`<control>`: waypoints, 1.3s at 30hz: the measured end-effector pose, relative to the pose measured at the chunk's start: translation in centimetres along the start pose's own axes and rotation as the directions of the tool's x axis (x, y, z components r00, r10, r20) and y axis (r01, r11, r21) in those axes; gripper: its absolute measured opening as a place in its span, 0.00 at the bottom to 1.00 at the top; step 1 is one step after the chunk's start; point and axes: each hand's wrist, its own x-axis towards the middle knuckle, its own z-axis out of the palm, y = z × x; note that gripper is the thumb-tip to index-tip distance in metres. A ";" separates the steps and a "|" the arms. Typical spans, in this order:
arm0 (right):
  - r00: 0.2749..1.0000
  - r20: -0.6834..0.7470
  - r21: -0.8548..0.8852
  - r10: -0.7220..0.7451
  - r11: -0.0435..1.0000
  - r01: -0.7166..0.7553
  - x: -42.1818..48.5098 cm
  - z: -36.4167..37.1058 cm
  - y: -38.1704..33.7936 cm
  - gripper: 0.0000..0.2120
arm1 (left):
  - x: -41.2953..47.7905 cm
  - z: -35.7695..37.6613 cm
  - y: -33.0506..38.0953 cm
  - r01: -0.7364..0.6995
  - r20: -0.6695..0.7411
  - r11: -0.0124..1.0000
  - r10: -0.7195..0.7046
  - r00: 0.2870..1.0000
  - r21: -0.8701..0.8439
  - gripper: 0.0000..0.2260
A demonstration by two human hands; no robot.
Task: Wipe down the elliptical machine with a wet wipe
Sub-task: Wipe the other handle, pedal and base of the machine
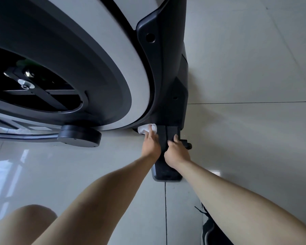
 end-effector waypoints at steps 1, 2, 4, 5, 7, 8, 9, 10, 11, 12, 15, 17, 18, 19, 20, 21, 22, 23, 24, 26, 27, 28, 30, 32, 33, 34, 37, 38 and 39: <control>1.000 0.005 0.007 -0.003 1.000 0.003 -0.1 0.1 0.1 0.24 | -0.4 0.4 0.2 0.021 -0.035 0.995 -0.024 0.999 -0.095 0.20; 1.000 0.010 0.013 -0.009 1.000 0.009 0.0 0.3 0.2 0.25 | -0.7 0.7 0.4 0.054 -0.075 0.980 -0.069 0.995 -0.193 0.18; 1.000 0.004 0.031 -0.011 0.999 0.011 0.0 0.5 0.4 0.25 | -1.1 1.3 1.1 0.174 -0.088 0.925 -0.215 0.973 -0.337 0.15; 1.000 -0.006 0.038 -0.010 0.999 0.010 0.0 0.6 0.4 0.24 | -1.3 1.6 1.4 0.241 -0.078 0.886 -0.294 0.953 -0.396 0.14; 1.000 -0.022 0.033 -0.006 0.999 0.007 0.2 0.6 0.6 0.23 | -1.6 2.0 1.5 0.307 -0.057 0.819 -0.380 0.923 -0.485 0.15; 1.000 -0.029 0.025 -0.007 1.000 0.008 0.3 0.7 0.6 0.23 | -1.6 2.2 1.3 0.310 -0.052 0.793 -0.393 0.918 -0.525 0.17; 0.999 -0.030 0.018 -0.009 1.000 0.010 0.4 0.7 0.6 0.24 | -1.6 2.2 1.3 0.317 -0.047 0.753 -0.418 0.907 -0.577 0.19; 1.000 -0.022 0.011 -0.014 1.000 0.015 0.6 0.9 0.5 0.26 | -1.4 2.1 1.2 0.327 -0.045 0.709 -0.451 0.891 -0.624 0.21; 1.000 -0.005 -0.004 -0.028 1.000 0.027 0.6 1.2 0.4 0.28 | -1.2 1.8 1.1 0.324 -0.049 0.672 -0.473 0.880 -0.666 0.20; 0.999 0.007 -0.022 -0.049 0.999 0.049 0.7 1.6 0.2 0.29 | -0.8 1.5 1.2 0.315 -0.053 0.652 -0.479 0.876 -0.690 0.18; 0.994 0.003 -0.052 -0.106 0.993 0.107 0.8 2.2 0.0 0.27 | 0.6 0.4 2.0 0.323 -0.039 0.636 -0.485 0.873 -0.701 0.15; 0.992 -0.001 -0.037 -0.124 0.992 0.124 0.9 1.5 0.2 0.27 | 1.7 0.4 1.7 0.308 -0.045 0.672 -0.453 0.890 -0.673 0.18; 0.991 0.002 -0.028 -0.132 0.991 0.132 0.8 1.1 0.5 0.28 | 1.9 0.5 1.5 0.298 -0.045 0.695 -0.429 0.902 -0.654 0.18; 0.992 0.016 -0.014 -0.125 0.992 0.125 0.7 0.9 0.7 0.29 | 1.8 0.8 1.2 0.293 -0.047 0.710 -0.417 0.908 -0.640 0.18; 0.993 0.036 0.005 -0.108 0.994 0.108 0.6 0.8 0.8 0.31 | 1.6 1.2 0.5 0.289 -0.030 0.712 -0.399 0.917 -0.640 0.20; 0.994 0.052 0.023 -0.093 0.995 0.092 0.4 0.7 0.8 0.32 | 1.0 1.3 0.3 0.284 0.001 0.711 -0.371 0.929 -0.643 0.22; 0.995 0.057 0.039 -0.084 0.996 0.082 0.2 0.8 0.7 0.32 | 0.3 1.5 0.0 0.287 0.022 0.743 -0.345 0.938 -0.605 0.24; 0.996 0.049 0.053 -0.076 0.996 0.074 -0.1 0.9 0.6 0.33 | -0.5 1.8 -0.1 0.321 0.026 0.813 -0.353 0.935 -0.485 0.25; 0.997 0.033 0.072 -0.068 0.995 0.065 -0.3 1.2 0.5 0.33 | -1.3 1.9 -0.3 0.364 0.051 0.796 -0.389 0.920 -0.484 0.25; 0.998 -0.007 0.088 -0.057 0.994 0.057 -0.7 1.8 0.3 0.33 | -3.0 2.7 -0.9 0.362 0.062 0.815 -0.376 0.925 -0.452 0.25; 0.998 -0.023 0.087 -0.055 0.995 0.057 -0.9 2.1 0.3 0.32 | -3.7 2.9 -1.2 0.348 0.062 0.820 -0.360 0.931 -0.455 0.24; 0.998 -0.033 0.089 -0.052 0.994 0.055 -1.1 2.4 0.3 0.32 | -4.4 3.2 -1.7 0.367 0.095 0.803 -0.367 0.925 -0.470 0.24; 0.998 -0.050 0.097 -0.048 0.994 0.053 -1.5 2.7 0.2 0.30 | -5.3 3.8 -2.1 0.415 0.135 0.758 -0.406 0.904 -0.503 0.24; 0.997 -0.056 0.110 -0.048 0.992 0.054 -1.6 2.9 0.2 0.29 | -5.4 3.7 -2.2 0.427 0.155 0.751 -0.408 0.900 -0.503 0.24; 0.997 -0.052 0.111 -0.050 0.992 0.055 -1.6 2.8 0.3 0.30 | -5.1 3.4 -2.1 0.417 0.153 0.759 -0.396 0.905 -0.500 0.23; 0.998 -0.043 0.108 -0.055 0.992 0.059 -1.6 2.7 0.3 0.31 | -4.5 3.1 -2.0 0.379 0.130 0.777 -0.365 0.922 -0.502 0.22; 0.994 -0.021 0.091 -0.103 0.990 0.104 -2.3 1.7 0.3 0.30 | -1.8 2.0 -1.1 0.285 0.071 0.824 -0.288 0.955 -0.490 0.18; 0.992 -0.018 0.064 -0.127 0.990 0.128 -2.5 1.4 0.3 0.29 | -1.0 1.8 -0.7 0.284 0.070 0.832 -0.286 0.956 -0.477 0.19; 0.989 -0.011 0.041 -0.147 0.988 0.147 -2.6 1.1 0.3 0.28 | -0.6 1.5 -0.2 0.288 0.074 0.837 -0.287 0.955 -0.466 0.20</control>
